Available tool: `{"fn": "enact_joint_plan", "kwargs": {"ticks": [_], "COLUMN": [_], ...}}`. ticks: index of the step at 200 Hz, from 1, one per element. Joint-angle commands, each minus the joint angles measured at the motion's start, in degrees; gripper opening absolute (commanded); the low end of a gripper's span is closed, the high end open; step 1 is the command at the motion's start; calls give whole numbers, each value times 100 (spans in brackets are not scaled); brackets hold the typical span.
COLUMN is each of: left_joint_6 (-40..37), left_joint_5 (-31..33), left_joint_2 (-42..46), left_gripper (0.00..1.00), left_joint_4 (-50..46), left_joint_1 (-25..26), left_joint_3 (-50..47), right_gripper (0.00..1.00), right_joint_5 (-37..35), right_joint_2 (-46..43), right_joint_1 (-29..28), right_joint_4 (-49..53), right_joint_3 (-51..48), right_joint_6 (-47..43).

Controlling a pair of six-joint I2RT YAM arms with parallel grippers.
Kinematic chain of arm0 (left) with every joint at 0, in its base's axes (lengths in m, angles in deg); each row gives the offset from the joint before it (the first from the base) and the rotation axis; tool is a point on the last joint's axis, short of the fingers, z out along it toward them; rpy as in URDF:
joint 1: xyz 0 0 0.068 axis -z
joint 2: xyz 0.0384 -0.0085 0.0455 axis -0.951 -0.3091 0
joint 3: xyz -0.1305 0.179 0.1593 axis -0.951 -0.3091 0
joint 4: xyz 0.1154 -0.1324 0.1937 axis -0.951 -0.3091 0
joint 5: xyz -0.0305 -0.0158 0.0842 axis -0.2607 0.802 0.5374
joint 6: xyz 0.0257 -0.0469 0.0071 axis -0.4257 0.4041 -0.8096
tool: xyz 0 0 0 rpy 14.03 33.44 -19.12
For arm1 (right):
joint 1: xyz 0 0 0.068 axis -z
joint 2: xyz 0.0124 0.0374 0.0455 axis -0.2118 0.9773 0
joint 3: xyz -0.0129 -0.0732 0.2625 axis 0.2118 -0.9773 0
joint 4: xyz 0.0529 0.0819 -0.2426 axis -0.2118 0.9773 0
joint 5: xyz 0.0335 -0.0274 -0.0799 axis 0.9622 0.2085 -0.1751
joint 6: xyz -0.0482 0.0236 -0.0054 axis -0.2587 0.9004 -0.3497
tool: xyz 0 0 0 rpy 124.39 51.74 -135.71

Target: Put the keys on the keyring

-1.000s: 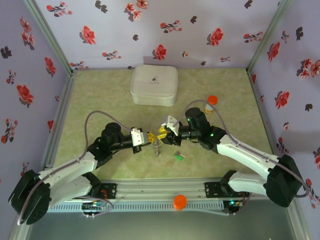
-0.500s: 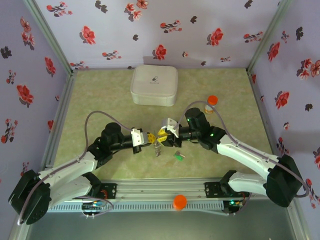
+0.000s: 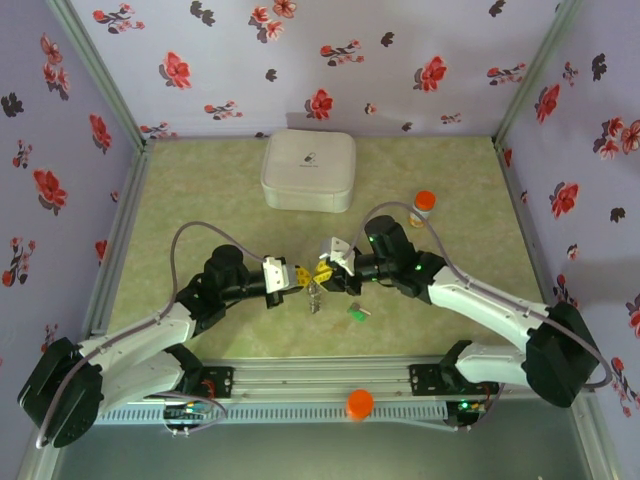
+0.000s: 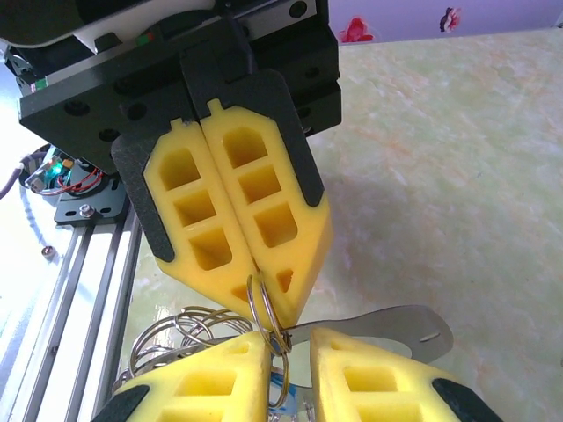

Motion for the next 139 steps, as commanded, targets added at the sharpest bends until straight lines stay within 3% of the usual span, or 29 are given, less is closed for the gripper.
{"fn": "enact_joint_plan", "kwargs": {"ticks": [1, 26, 37, 44, 53, 66, 105, 139], "left_joint_6": [99, 98, 101, 124, 161, 151, -314, -296], "left_joint_5": [-230, -219, -205, -179, -105, 10, 161, 206], "left_joint_2": [-15, 2, 13, 30, 58, 148, 369, 373], "left_gripper": [0, 0, 0, 4, 21, 26, 25, 25], "left_joint_4": [310, 351, 358, 378, 433, 385, -525, -425], "left_joint_1": [24, 22, 28, 27, 25, 22, 23, 22], "left_joint_3": [167, 145, 141, 126, 83, 46, 188, 220], "right_gripper": [19, 10, 0, 0, 0, 0, 0, 0], "right_joint_5": [135, 264, 270, 249, 195, -23, -1103, -1693], "right_joint_2": [131, 259, 269, 249, 212, 157, 222, 405], "right_joint_1": [-5, -23, -27, -29, -24, -45, -346, -608], "right_joint_4": [-67, 109, 204, 272, 395, 655, 2022, 2591], "right_joint_3": [229, 411, 462, 485, 530, 635, 1248, 1719], "right_joint_6": [-31, -75, -125, -170, -222, -336, -1142, -1356]}}
